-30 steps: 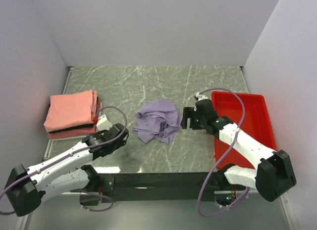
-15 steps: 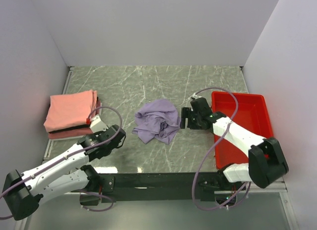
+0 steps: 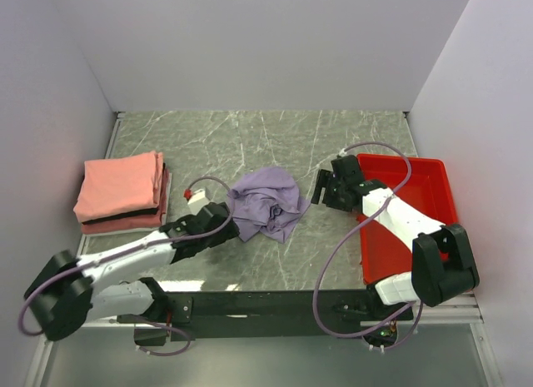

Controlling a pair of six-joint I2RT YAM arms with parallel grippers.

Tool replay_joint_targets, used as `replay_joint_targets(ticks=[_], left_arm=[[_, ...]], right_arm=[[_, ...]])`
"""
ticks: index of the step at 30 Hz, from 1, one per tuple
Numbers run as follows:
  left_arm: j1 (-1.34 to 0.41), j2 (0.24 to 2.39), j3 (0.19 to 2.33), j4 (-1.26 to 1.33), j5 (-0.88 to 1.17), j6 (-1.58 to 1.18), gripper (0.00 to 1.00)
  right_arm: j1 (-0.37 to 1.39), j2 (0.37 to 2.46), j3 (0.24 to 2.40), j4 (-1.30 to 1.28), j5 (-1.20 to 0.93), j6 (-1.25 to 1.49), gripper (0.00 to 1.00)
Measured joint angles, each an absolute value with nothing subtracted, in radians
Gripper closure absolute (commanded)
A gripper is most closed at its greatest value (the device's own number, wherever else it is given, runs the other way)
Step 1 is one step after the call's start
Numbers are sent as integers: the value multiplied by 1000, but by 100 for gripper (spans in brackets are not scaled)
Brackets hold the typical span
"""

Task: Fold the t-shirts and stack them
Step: Flatten the tshirt out

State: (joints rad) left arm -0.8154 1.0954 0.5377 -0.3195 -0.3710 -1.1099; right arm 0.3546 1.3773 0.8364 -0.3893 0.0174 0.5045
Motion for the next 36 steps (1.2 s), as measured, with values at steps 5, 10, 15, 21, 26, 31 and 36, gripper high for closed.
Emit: replay_joint_targets(ticks=[5,10,15,21,26,31,36], left_arm=[[-815,1262,552,-249,-334,-1088,30],[-815,1341,573,-148,-315,-1080,36],[-815,1431,618,-82,-308,-1079,81],[-815,1478,657,-96,-315,-1074,99],[-815,1406,651,-165,-347,-1088,99],[-815,1274,599,-207,-368,-1112,99],[-815,1187,558,-238,-373,-1130,99]], right_arm=[[346,1377,836,-384,-17,504,18],[345,1377,836,-381,-36,501,18],[344,1379,829,-376,-52,498,19],[344,1421,830,-363,-84,491,23],[345,1512,850,-367,-76,498,28],[369,1591,916,-369,-61,503,30],[413,1656,965,-355,-69,509,37]])
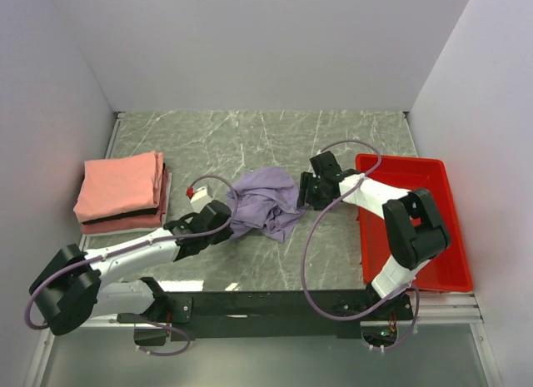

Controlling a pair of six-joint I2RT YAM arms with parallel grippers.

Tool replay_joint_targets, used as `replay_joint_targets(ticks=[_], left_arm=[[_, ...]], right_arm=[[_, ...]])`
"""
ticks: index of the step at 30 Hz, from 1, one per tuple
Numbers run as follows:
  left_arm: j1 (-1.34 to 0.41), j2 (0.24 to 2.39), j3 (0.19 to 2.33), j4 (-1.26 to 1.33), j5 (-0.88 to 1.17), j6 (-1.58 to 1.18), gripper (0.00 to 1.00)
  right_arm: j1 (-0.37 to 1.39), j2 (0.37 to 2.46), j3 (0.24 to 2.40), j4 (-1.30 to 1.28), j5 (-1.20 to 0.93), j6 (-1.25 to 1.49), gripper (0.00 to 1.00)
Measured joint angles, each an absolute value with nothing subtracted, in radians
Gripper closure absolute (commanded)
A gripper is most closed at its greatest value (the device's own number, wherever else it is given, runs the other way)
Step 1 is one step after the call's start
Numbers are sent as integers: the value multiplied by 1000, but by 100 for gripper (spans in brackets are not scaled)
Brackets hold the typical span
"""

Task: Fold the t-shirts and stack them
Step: Flatten the tshirt out

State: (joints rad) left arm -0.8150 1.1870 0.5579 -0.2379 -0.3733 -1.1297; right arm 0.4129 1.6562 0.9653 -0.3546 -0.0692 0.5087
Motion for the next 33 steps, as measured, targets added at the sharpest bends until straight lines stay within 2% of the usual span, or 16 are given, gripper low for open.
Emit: replay_joint_targets(ticks=[6,7,9,10,12,20,33], left_arm=[[-815,1129,537,-273,-389,-1147,99],[-815,1125,535,-274,-391,-1147,99],[-815,1113,529,-277,-394,-1147,99],[-815,1108,527,-278,-396,-1147,99],[-815,1103,527,-283,-400,-1147,99],[-815,1056,528,-345,-464,-1150,99],[-790,928,574,-499,-665,-1174,99]], right_arm=[[434,1699,974,-339,-121,513,47],[436,1699,974,-335,-127,513,61],[438,1702,974,-326,-142,515,76],[439,1703,974,-324,-145,518,91],[441,1704,974,-320,-150,524,99],[443,1647,973,-313,-97,524,100],[390,1309,936,-298,138,501,100]])
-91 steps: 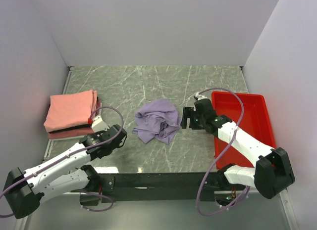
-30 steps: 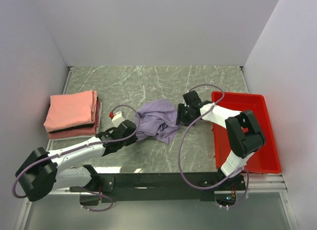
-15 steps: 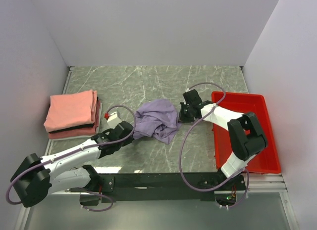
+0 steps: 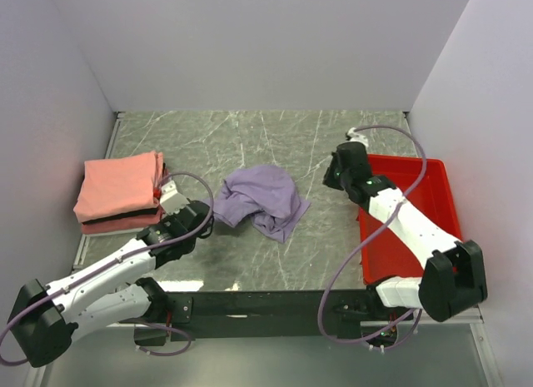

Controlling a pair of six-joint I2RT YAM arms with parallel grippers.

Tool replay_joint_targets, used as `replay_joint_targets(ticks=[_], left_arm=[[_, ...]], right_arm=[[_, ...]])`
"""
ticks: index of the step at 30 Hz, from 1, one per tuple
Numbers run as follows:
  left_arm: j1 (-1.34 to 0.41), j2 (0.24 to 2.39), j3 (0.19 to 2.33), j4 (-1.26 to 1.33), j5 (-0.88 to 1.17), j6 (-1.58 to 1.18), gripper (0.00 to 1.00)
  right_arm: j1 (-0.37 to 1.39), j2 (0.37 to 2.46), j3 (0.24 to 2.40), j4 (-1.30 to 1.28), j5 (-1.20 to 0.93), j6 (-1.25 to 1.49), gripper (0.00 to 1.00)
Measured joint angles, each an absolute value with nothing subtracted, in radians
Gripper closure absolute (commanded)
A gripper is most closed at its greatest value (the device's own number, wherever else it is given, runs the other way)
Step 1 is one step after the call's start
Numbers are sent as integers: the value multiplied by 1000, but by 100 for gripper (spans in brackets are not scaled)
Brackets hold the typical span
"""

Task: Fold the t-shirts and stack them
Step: Flatten the tshirt out

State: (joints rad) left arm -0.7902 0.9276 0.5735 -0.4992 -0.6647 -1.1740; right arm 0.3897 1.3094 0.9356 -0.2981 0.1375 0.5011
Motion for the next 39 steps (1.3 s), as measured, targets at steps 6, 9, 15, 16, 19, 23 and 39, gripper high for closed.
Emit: replay_joint_targets(ticks=[6,9,15,16,19,23,39], left_arm=[[-660,920,585,-489,-682,-1127,99],[-573,926,593,-451,-672,-1074,99],[-456,985,680,-381,-643,-972,99],[-453,993,702,-375,-643,-957,99],[-452,995,756,-353,-633,-923,99],[-452,961,775,-334,-607,-899,99],[-452,856,929,-366,-561,-831,99]], right_arm=[[334,1217,921,-270,191,498,100],[328,1208,930,-257,207,496,100],[316,1214,978,-227,217,496,100],[316,1214,987,-219,217,496,100],[316,1205,1002,-195,211,489,100],[316,1194,1029,-197,160,461,100],[691,1532,1084,-300,-92,243,42]])
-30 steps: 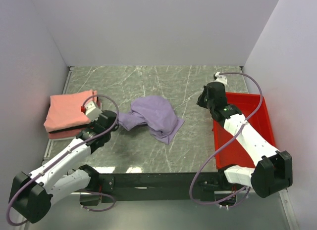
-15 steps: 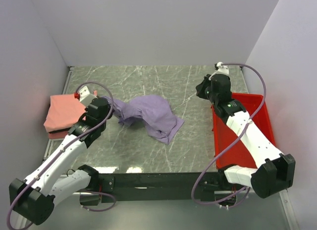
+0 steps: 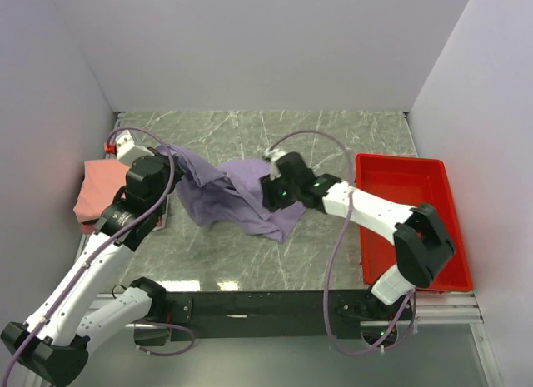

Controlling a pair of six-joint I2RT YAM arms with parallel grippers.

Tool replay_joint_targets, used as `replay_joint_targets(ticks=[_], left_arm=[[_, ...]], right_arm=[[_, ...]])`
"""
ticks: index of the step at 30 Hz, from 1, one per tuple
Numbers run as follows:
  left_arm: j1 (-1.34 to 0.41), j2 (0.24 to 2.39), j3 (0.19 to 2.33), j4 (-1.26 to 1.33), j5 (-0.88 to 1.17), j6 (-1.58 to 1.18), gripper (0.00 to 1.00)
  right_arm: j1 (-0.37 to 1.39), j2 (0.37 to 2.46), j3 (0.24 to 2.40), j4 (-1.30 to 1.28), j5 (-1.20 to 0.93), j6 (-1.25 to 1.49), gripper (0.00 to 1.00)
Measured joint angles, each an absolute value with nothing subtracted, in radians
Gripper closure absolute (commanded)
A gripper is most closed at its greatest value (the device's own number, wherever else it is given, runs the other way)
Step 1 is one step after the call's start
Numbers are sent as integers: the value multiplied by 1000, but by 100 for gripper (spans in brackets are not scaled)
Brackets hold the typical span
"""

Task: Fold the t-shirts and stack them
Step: Flatten the tshirt out

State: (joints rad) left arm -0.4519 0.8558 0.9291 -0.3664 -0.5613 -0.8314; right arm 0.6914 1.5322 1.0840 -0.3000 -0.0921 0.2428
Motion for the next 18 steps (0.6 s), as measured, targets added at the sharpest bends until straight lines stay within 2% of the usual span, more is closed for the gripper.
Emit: replay_joint_targets(ticks=[4,10,16,18], left_arm=[[-452,873,954,-366,-560,-824,99],[-452,892,954,-384,-561,-823,99],[-452,895,954,-386,-561,-823,99],[-452,895,954,-386,-561,-823,99]], right_arm=[[799,1615,1088,-302,-98,165,38],[823,1729,1107,-313,-88,107,37],[830,1789,1145,-269,-47,123,39],[831,1790,1145,-240,-28,143,44]])
